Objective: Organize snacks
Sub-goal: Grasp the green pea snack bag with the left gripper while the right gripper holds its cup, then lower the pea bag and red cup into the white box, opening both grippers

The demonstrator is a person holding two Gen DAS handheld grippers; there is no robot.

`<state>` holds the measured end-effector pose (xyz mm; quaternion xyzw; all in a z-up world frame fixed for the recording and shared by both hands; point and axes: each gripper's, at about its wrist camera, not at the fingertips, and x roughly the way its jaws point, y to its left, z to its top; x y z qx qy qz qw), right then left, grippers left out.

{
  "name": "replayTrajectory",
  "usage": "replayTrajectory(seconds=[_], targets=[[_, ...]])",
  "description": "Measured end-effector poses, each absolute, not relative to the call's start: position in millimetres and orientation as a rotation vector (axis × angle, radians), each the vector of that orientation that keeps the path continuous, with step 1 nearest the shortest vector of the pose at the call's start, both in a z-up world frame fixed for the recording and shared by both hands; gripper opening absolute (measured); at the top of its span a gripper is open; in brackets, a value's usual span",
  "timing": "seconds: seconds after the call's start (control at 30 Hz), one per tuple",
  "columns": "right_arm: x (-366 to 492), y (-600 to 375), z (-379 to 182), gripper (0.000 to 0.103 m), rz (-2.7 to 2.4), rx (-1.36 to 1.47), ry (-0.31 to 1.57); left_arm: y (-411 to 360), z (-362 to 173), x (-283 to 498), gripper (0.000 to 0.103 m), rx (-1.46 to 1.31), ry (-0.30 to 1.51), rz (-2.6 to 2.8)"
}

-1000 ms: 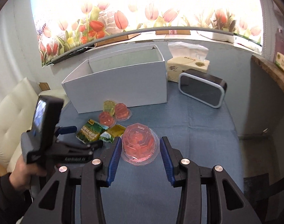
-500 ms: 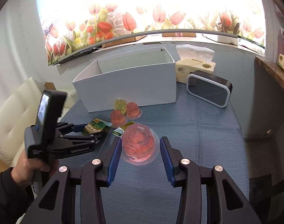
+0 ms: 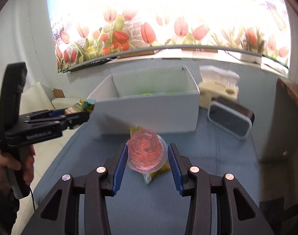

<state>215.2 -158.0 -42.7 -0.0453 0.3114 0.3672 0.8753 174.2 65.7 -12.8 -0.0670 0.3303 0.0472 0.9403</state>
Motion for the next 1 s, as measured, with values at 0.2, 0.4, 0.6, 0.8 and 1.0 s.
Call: replayTrajectory(seconds=[0.2, 0.4, 0.6, 0.8, 1.0], targets=[[257.6, -125.4, -9.0, 0.046, 0.784, -0.096, 0.607, 82.5, 24.5, 203.9, 0.057, -0.151, 0.617, 0.105], [313.5, -82.0, 7.2, 0.046, 0.754, -0.102, 0.627, 107.9, 29.6, 251.8, 0.057, -0.18, 0.64, 0.103], [369.3, -40.4, -10.7, 0.046, 0.726, -0.136, 0.722, 133.7, 7.3, 292.0, 0.057, -0.182, 0.696, 0.132], [396.2, -18.8, -27.3, 0.046, 0.708, -0.187, 0.754, 147.8, -9.8, 311.4, 0.058, -0.186, 0.732, 0.14], [399.6, -15.7, -29.2, 0.092, 0.664, -0.22, 0.747, 149.4, -15.9, 309.7, 0.103, -0.175, 0.744, 0.119]])
